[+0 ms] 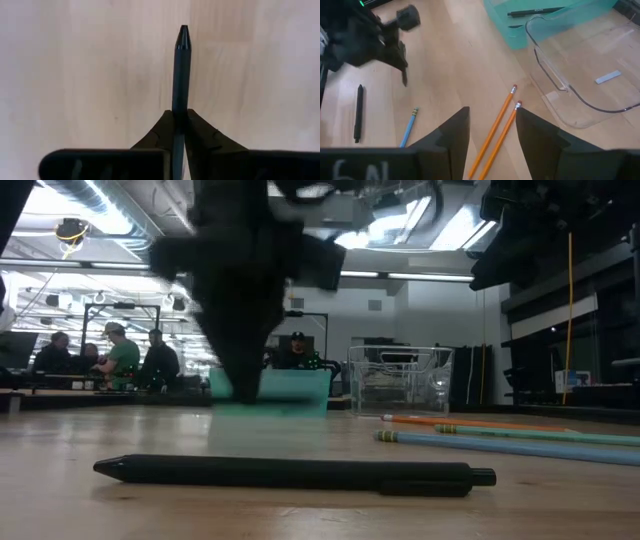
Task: Sort pens & pencils
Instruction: Put the top black pen into the light blue bin
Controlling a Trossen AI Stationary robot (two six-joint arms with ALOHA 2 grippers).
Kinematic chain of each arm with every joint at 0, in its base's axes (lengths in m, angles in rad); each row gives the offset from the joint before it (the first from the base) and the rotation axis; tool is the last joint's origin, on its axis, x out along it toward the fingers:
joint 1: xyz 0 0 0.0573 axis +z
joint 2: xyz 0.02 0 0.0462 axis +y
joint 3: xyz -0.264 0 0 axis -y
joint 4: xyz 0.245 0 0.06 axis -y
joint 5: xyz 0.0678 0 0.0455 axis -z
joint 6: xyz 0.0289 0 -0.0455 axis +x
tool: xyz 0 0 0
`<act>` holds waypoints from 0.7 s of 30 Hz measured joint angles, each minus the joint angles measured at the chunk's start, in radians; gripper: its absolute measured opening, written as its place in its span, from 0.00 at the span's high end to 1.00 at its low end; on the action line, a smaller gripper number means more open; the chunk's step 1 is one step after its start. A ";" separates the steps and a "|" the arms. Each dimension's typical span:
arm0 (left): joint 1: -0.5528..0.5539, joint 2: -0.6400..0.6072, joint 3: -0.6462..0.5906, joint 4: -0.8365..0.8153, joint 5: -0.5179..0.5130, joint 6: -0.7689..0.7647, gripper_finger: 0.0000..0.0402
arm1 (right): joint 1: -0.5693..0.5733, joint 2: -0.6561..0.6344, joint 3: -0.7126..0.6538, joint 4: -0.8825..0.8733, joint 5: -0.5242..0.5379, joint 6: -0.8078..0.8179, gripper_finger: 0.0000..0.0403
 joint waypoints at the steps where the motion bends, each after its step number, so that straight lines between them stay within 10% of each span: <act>1: 0.004 -0.012 0.001 -0.023 -0.007 -0.001 0.96 | 0.000 0.000 0.000 0.000 0.000 0.000 0.60; 21: 0.551 -0.271 0.002 -0.039 -0.029 0.156 0.96 | 0.000 0.000 0.000 0.007 0.000 -0.006 0.60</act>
